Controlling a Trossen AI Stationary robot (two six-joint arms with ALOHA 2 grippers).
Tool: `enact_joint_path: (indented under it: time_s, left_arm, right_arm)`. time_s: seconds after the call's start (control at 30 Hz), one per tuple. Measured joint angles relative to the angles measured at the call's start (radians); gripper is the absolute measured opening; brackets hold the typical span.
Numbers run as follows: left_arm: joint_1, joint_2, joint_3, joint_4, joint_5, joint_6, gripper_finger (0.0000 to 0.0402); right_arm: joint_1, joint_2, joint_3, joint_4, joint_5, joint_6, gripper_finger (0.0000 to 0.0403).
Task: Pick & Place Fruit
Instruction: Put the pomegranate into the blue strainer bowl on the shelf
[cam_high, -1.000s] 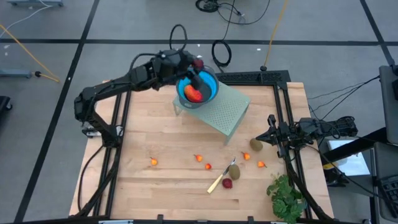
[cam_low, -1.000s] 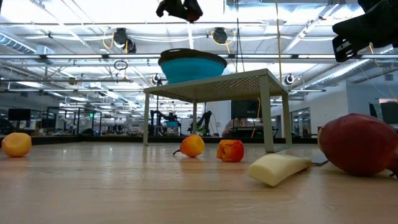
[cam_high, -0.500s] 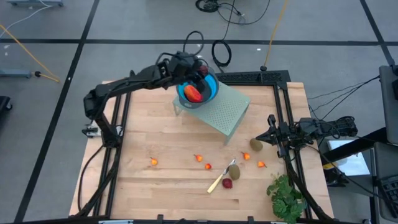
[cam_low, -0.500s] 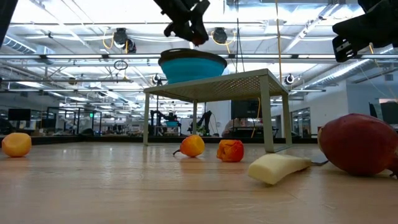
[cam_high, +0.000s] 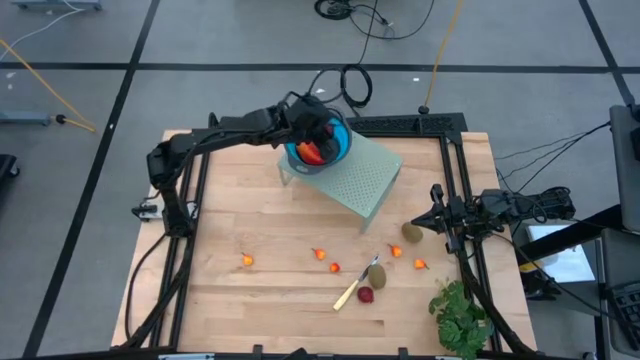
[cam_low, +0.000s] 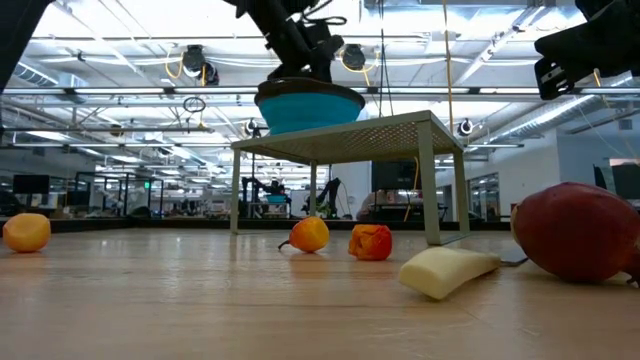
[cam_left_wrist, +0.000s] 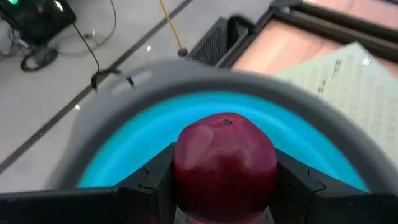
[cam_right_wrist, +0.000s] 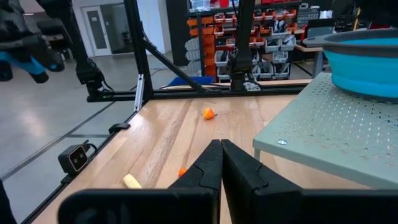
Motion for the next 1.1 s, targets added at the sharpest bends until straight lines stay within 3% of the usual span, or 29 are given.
enact_joint_path:
  time_s: [0.37,0.73,1.1]
  left_arm:
    - [0.0,0.016,0.0,-0.111,0.002,-0.047,0.0182]
    - [0.0,0.016,0.0,-0.116,0.01,-0.059,0.0183]
    - [0.0,0.016,0.0,-0.118,0.014,-0.078,0.0229]
  right_arm:
    - [0.0,0.0,0.0,0.0,0.0,0.0,0.0]
    - [0.0,0.0,0.0,0.0,-0.001,0.0,0.0]
    - [0.0,0.0,0.0,0.0,-0.001,0.0,0.0]
